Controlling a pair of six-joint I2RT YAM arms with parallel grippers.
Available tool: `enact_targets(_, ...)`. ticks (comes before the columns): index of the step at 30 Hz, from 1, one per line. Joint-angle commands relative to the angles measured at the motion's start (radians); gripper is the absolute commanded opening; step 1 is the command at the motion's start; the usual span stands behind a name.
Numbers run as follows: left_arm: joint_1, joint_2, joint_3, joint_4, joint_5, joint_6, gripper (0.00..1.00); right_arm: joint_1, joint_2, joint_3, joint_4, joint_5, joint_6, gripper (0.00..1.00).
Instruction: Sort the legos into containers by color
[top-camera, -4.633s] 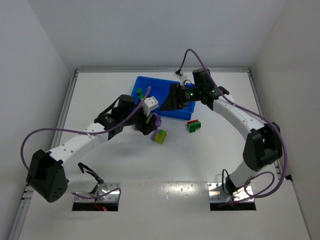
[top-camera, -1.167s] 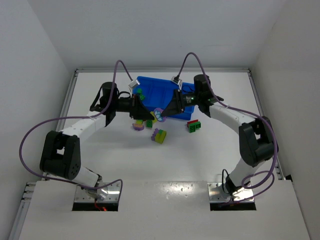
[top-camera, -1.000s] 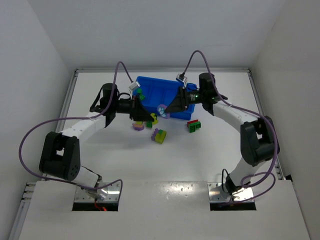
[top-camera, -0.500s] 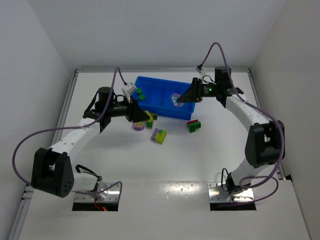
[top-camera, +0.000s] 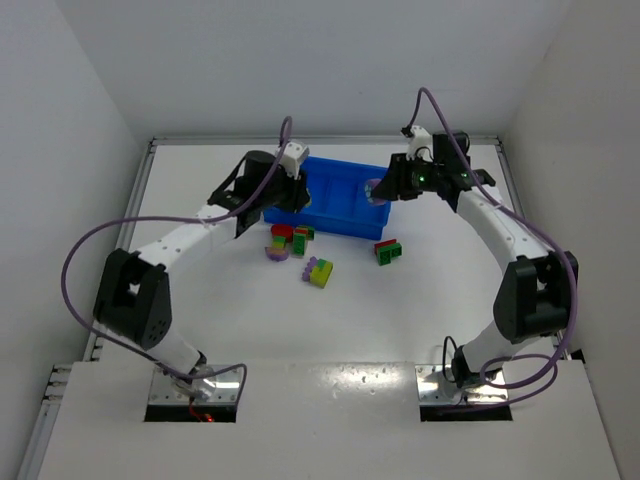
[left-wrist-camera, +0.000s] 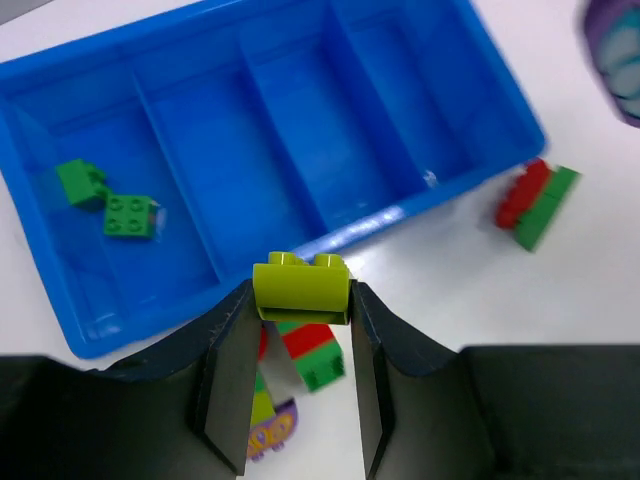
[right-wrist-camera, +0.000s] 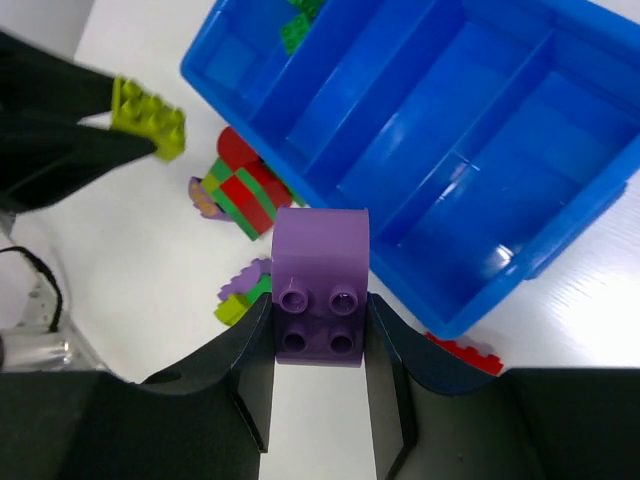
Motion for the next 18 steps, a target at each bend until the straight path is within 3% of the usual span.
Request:
enact_targets(1,-0.014,0.107,0.122,0.050,-0.145,0.022,0.00,-0.003,-0.025,0.005,0.037,0.076,-0.035,0.01)
enact_targets(18,-0.023,0.556,0.498,0.073,-0.194,0.008,0.01,-0.012,-0.015,-0.044,0.085,0.066,-0.035,0.01)
